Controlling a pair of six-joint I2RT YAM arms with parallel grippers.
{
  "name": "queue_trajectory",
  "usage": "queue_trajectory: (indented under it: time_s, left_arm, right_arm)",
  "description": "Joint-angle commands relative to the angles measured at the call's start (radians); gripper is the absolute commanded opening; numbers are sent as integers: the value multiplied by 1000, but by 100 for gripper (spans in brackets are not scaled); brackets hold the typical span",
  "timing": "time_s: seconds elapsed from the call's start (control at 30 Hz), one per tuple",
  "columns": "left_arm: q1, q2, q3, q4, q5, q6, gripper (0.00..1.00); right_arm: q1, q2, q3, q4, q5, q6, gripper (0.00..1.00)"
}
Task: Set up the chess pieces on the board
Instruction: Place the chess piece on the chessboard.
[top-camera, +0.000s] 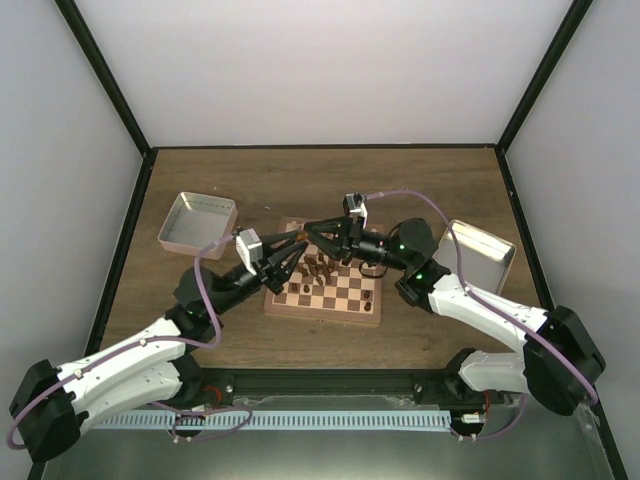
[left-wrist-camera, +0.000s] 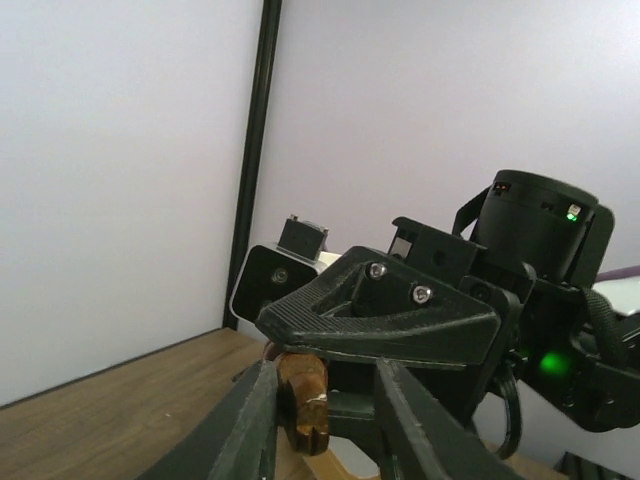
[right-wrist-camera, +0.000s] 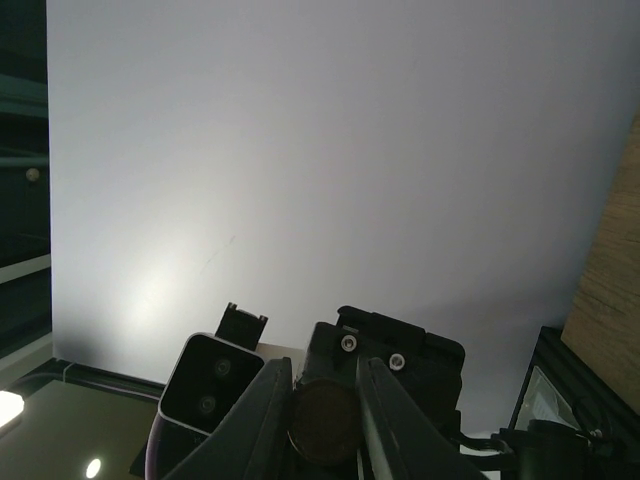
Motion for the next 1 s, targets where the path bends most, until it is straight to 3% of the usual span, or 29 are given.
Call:
queue_trajectory:
  time_s: [0.0,0.17,0.3,0.5,0.57,0.77,0.97]
  left_arm:
    - [-3,-8,-3,42,3,19,23]
    - [-3,-5,0,29,-7,10,7]
    - [-2,-11,30,-50,-60,-12,4]
    - [-3,-4,126,-374,-91,-38,4]
    - [-2,1,160,-501,-88,-49,4]
    - [-4,138,329,-898,-78,-105,4]
    - [-60,386,547,-1184,-126,-119,4]
  right_arm:
    - [-6,2,6,8,8,-3,15]
    - [-8,1,9,-2,15,-14,14]
    - [-8,-40,21,-129,97,-122,22]
    - [-7,-136,91,-540,379,-394,57]
    - [-8,-159,125,-709,499,-492,60]
    - [-8,-224,153,-989,824,-674,61]
    - [-29,-283,131,-1224,1137,-640,64]
